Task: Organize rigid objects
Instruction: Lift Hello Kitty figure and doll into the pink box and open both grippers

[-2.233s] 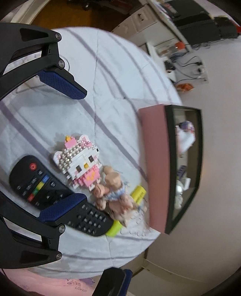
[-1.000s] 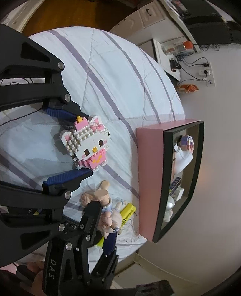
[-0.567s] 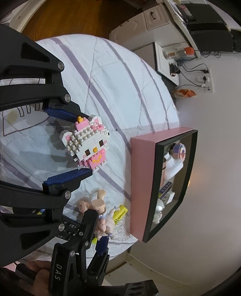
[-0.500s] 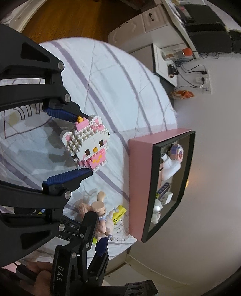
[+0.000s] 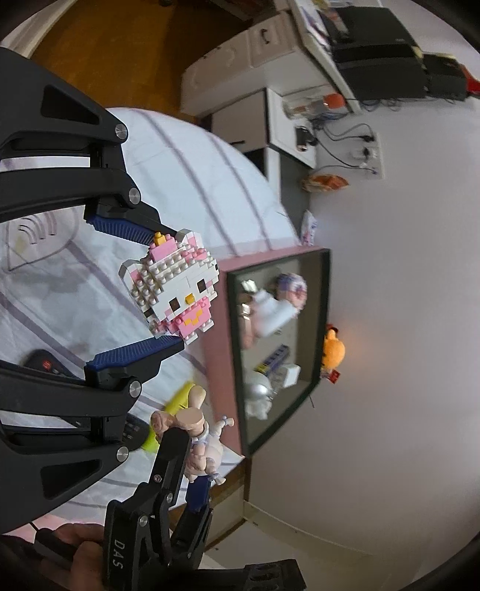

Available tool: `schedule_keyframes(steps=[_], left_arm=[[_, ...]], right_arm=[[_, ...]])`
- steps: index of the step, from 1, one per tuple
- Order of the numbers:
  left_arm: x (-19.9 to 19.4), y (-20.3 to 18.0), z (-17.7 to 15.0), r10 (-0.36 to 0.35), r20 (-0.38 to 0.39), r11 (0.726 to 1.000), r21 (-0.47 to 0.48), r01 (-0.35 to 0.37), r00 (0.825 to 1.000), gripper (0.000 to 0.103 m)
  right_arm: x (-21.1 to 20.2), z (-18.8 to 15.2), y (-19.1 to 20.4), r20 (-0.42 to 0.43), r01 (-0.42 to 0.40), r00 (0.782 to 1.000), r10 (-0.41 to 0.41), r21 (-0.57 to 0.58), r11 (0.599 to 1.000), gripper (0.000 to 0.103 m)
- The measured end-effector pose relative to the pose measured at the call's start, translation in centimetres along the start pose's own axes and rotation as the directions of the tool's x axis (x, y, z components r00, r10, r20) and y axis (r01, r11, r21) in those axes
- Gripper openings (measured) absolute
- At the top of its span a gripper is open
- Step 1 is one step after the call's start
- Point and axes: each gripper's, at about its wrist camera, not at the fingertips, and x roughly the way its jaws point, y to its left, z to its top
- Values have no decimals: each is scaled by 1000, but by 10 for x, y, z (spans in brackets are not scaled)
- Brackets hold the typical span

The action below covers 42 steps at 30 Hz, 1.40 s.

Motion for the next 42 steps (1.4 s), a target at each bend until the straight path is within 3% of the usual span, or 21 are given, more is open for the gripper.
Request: schedule_keyframes(steps=[11,20,28,35,38,42], left_arm=[[24,-30,80,-40,74,997,74,34,996,50],[95,-48,137,-83,59,995,62,80,995,50],[169,-55,144,-118,-58,992,40,121,991,50],[198,-52,129,-84,-127,995,36,89,988,51],[201,-49,127,-59,-129,997,37,64,990,65],[191,-43,126,-43,-106,999,8,44,993,93]], right_arm=[[-13,56,-40,75,58,996,-58,-3,998,66],[38,104,-96,33,90,995,-91,34,995,66],[100,119,-138,-80,109,991,-104,67,992,66],[124,116,-150,-138,137,982,-129,51,989,66],[126,117,-150,-144,156,978,-149,37,987,67],[125,117,-153,-138,163,978,-156,47,985,81]])
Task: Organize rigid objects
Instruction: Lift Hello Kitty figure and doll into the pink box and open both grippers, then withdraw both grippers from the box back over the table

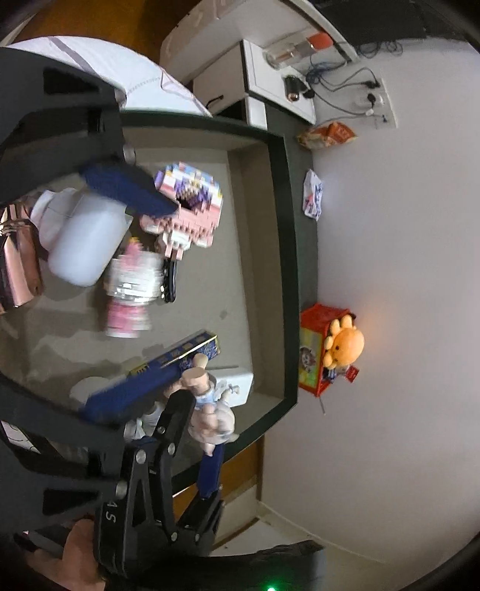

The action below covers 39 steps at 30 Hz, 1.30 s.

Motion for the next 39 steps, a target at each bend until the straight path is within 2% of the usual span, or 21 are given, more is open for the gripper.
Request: schedule_keyframes(steps=[3,8,13,19,24,28,39], left_arm=[[-15,5,-2,-9,31,1000,-18,10,999,97],[-54,13,-15,20,93,999,-38,-17,995,100],[-98,22,-37,57,148,997,-56,-49,987,102],[-147,23,-73,116,154,992,-61,-108,981,102],[-185,22,-104,156,173,987,-62,-148,972,102],[-212,21,-124,160,184,986,-73,-149,970,102],[-241,18,-160,170,174,984,-86,-157,970,103]], right_arm=[[-5,-1,-4,9,-21,1000,21,23,1000,83],[-31,-14,-7,62,-76,996,71,85,993,84],[-75,-48,8,126,-98,989,84,114,989,84],[-125,-103,39,171,-114,981,96,101,988,84],[-153,-141,61,177,-129,978,112,90,987,84],[-168,-170,75,165,-120,981,105,84,989,84],[-187,-214,85,140,-118,985,105,91,989,84]])
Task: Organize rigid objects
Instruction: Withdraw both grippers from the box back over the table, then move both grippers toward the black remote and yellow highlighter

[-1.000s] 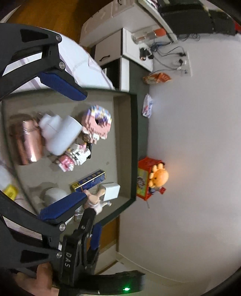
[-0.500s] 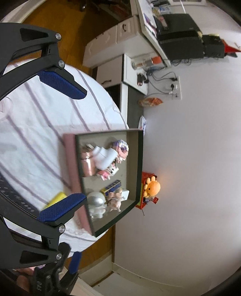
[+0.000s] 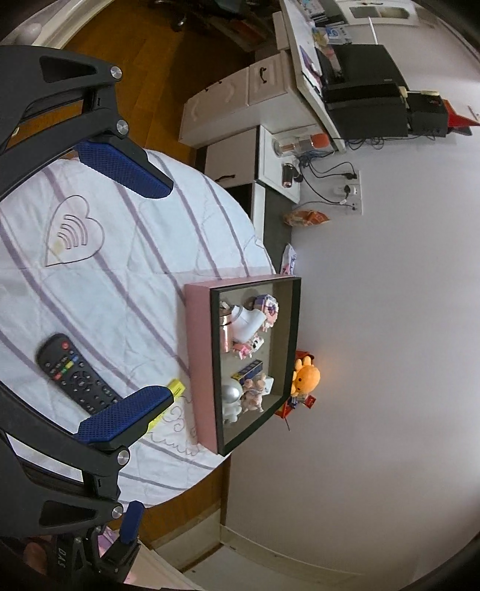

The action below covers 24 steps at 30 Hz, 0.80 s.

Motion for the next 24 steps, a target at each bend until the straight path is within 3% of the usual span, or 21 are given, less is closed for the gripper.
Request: schedule_keyframes(steps=[24], left_arm=[[-13,-11,-10,-4,27,1000,-5,4,1000,103]], right_arm=[[-8,-7,2,7,29,1000,-29,-13,999,84]])
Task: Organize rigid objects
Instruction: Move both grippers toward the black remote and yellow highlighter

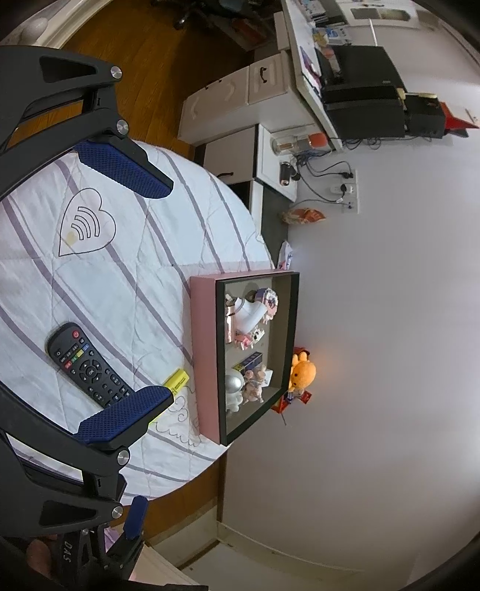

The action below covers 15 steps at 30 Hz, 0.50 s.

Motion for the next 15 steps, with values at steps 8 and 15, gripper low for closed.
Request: schedule_keyframes(steps=[8,15], left_arm=[[-6,-4,-7,-16,20,1000,11,16,1000,103],[-11,-10,-10,-22,29,999,27,21,999,103]], right_arm=[[-1,-3,-2,0,2,1000,-2,4,1000,84],[-3,-3,-5,1,0,1000,0,7,1000,84]])
